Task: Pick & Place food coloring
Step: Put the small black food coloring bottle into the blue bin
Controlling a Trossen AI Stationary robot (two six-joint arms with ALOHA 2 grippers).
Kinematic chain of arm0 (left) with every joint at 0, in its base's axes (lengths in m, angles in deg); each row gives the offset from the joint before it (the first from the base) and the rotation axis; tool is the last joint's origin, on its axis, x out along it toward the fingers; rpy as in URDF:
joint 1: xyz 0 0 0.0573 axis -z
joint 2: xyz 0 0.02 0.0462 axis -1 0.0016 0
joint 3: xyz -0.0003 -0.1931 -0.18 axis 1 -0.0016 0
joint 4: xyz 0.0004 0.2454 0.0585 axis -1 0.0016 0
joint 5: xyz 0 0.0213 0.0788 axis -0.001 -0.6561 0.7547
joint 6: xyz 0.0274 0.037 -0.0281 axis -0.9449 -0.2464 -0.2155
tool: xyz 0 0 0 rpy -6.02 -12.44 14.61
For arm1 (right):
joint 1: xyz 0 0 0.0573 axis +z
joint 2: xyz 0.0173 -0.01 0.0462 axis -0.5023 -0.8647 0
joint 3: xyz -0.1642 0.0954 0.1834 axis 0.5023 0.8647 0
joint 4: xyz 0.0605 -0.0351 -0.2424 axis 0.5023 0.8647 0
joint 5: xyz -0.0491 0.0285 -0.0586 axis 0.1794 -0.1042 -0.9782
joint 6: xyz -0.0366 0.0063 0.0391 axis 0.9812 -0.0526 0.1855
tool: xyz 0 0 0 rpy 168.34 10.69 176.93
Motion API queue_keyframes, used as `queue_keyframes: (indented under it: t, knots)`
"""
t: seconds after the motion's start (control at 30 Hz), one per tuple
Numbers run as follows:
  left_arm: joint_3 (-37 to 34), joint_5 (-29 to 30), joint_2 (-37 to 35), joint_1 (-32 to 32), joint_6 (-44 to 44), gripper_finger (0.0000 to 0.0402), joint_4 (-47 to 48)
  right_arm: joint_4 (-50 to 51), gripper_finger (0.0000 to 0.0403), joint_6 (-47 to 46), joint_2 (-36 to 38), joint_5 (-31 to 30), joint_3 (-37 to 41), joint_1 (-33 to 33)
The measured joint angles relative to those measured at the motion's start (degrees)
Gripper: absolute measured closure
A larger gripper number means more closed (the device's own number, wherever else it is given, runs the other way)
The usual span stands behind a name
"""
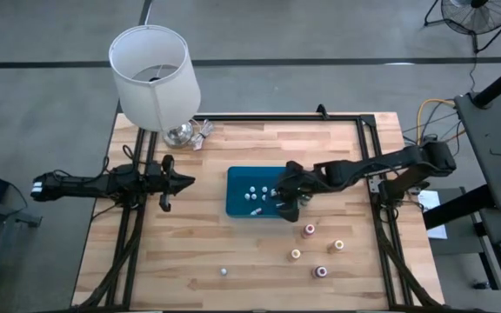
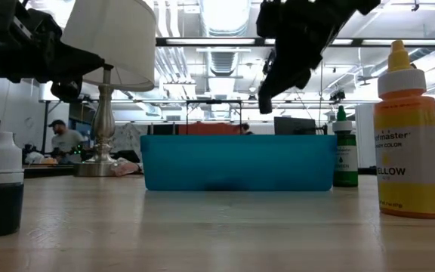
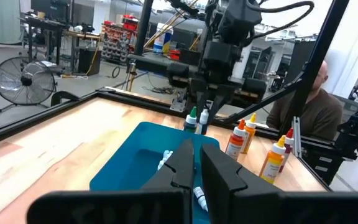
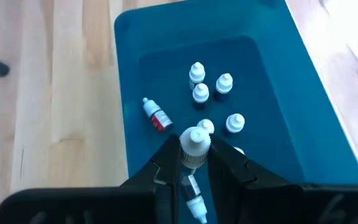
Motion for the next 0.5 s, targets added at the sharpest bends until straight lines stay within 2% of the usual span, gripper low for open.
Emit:
queue_keyframes:
  t: [0.2,0.5]
  knots:
    - [0.0,0.0,0.0,0.0,0.0,0.0400,0.0,-7.1,0.0358,-4.7,-0.5,-3.3,5.1,0.8]
    - [0.0,0.0,0.0,0.0,0.0,0.0400,-0.1,-8.2,0.0358,-6.3,0.9,-4.8,8.8,0.9]
